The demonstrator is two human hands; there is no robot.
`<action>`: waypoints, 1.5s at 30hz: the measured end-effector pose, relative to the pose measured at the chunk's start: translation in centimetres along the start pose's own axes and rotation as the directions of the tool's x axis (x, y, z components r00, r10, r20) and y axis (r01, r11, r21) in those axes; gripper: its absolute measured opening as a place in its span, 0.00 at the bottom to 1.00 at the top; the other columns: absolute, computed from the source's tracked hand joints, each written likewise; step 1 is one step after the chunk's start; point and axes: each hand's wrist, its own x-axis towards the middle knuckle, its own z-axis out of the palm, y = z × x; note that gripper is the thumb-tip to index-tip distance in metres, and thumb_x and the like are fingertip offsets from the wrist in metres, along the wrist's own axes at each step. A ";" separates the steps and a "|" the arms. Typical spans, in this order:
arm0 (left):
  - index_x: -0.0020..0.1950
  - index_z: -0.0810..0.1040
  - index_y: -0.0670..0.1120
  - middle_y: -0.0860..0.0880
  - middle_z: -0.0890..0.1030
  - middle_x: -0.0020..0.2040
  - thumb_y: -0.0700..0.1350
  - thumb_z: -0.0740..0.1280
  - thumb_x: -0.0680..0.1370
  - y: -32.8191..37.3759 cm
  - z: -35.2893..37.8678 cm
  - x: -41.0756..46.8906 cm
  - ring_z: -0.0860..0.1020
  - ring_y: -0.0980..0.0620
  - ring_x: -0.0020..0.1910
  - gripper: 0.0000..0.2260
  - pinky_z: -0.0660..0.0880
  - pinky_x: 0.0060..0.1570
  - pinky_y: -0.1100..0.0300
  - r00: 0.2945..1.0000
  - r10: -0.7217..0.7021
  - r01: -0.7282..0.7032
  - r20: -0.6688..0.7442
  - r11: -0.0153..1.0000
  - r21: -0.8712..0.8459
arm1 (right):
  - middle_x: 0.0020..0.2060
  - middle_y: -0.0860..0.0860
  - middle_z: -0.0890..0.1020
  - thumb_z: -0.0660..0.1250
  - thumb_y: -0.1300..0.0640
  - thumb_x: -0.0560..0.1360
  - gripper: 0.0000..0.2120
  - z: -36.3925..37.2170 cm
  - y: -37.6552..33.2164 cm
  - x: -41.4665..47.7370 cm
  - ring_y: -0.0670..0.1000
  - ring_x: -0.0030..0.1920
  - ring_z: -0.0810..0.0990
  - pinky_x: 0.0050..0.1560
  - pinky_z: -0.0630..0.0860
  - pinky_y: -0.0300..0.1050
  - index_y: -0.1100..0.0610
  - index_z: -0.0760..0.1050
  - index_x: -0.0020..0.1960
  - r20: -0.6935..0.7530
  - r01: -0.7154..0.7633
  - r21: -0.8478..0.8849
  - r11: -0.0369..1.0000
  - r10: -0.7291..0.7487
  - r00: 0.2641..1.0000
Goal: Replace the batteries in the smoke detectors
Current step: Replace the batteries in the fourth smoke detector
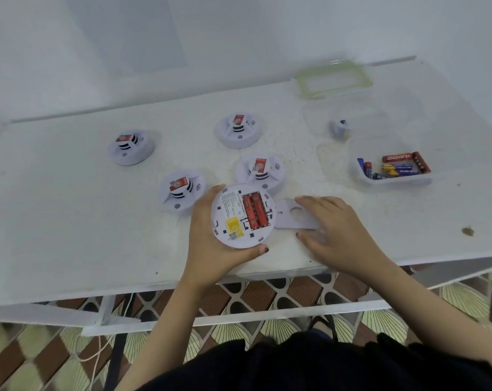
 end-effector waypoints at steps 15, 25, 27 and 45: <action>0.68 0.66 0.56 0.57 0.74 0.63 0.57 0.79 0.55 -1.3 -1.5 -1.3 0.72 0.60 0.63 0.44 0.72 0.61 0.66 0.981 -0.071 0.056 0.181 0.994 0.090 | 0.54 0.54 0.77 0.74 0.47 0.66 0.27 -0.9 -2.2 -0.2 0.52 0.52 0.72 0.54 0.65 0.41 0.55 0.76 0.63 -0.190 -0.260 0.124 0.958 0.280 0.941; 0.67 0.66 0.55 0.62 0.74 0.60 0.53 0.80 0.55 -1.4 -1.6 -1.3 0.72 0.68 0.59 0.43 0.69 0.53 0.76 0.979 -0.050 0.044 0.198 0.998 0.038 | 0.52 0.44 0.73 0.67 0.39 0.64 0.29 0.1 -5.8 -1.1 0.45 0.51 0.69 0.55 0.65 0.39 0.48 0.75 0.63 -0.143 0.089 0.287 0.954 -0.049 0.988; 0.66 0.66 0.56 0.62 0.75 0.59 0.52 0.80 0.55 -1.3 -1.6 -1.3 0.73 0.68 0.59 0.43 0.70 0.52 0.76 0.979 -0.063 0.061 0.192 0.998 0.016 | 0.52 0.44 0.72 0.66 0.39 0.64 0.30 0.3 -6.2 -0.7 0.46 0.49 0.68 0.55 0.65 0.42 0.50 0.75 0.63 -0.130 0.154 0.181 0.971 -0.131 0.983; 0.65 0.66 0.60 0.64 0.74 0.60 0.53 0.81 0.52 -1.5 -1.6 -1.6 0.72 0.67 0.60 0.45 0.70 0.55 0.74 0.983 -0.073 0.068 0.165 0.997 0.035 | 0.70 0.54 0.67 0.67 0.40 0.62 0.30 0.7 -7.7 0.8 0.56 0.69 0.64 0.65 0.54 0.46 0.45 0.74 0.64 -0.036 0.043 0.139 0.989 -0.038 0.999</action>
